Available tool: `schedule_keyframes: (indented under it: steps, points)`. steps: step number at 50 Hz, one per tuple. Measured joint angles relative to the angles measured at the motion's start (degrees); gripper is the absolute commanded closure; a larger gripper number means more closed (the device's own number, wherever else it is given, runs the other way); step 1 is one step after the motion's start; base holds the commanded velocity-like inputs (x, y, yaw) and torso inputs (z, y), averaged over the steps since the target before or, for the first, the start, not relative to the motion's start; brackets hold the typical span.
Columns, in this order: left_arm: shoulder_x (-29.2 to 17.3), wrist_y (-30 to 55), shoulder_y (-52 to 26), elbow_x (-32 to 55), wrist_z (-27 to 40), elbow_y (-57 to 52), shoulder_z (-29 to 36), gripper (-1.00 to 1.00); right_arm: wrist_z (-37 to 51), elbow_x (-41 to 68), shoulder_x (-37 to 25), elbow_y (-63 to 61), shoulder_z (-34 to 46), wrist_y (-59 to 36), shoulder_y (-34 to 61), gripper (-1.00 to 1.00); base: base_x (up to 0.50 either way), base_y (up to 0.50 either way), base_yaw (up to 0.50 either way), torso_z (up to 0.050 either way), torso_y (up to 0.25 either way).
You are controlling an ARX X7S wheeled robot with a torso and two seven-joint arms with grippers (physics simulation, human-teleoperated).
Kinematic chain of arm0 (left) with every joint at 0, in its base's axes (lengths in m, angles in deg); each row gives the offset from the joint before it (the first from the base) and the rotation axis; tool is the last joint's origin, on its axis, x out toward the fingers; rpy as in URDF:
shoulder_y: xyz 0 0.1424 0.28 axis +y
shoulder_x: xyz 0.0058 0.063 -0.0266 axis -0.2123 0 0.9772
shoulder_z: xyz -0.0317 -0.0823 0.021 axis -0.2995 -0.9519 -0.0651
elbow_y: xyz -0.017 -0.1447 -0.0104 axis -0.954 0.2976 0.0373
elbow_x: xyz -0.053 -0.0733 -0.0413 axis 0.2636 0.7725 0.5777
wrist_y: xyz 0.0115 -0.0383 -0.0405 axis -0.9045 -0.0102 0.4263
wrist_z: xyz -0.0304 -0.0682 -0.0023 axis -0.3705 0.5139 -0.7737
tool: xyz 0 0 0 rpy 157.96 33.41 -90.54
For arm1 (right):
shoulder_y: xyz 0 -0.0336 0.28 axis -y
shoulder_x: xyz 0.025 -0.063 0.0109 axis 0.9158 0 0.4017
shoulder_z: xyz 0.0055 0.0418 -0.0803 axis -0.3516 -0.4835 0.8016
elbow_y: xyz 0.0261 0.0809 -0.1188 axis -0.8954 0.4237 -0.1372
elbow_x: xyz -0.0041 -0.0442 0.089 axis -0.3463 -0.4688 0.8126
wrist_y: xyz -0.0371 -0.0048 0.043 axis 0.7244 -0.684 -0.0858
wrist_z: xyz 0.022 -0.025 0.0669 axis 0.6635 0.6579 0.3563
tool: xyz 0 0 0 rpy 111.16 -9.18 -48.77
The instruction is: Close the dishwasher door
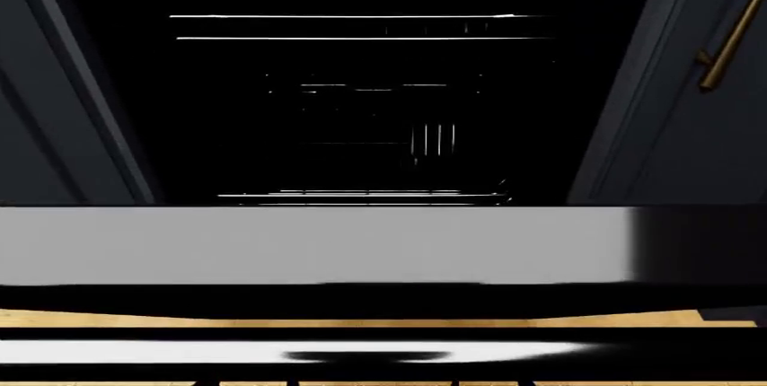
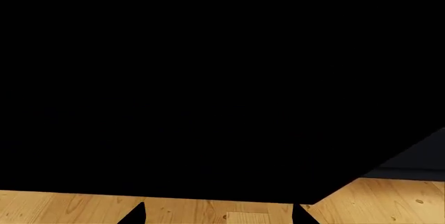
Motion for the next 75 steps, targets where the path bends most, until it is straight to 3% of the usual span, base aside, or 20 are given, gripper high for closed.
schedule_keyframes:
  steps: [18, 43, 75]
  points:
    - [0.2, 0.2, 0.1, 0.0, 1.0, -1.9, 0.8, -1.0, 0.2, 0.7, -0.3, -2.8, 0.3, -2.4, -0.4, -1.0, 0.0, 0.0, 0.0, 0.0, 0.0]
    - [0.1, 22.0, 10.0, 1.7, 3.4, -36.8, 4.1, -1.0, 3.7, 1.3, -4.1, -27.4, 1.8, -18.8, -6.5, -1.0, 0.0, 0.0, 0.0, 0.0, 0.0]
    - [-2.1, 42.9, 14.0, 3.4, 8.0, -66.4, 8.0, -1.0, 7.4, 0.0, -8.9, -54.3, 2.7, -39.6, -9.1, -1.0, 0.0, 0.0, 0.0, 0.0, 0.0]
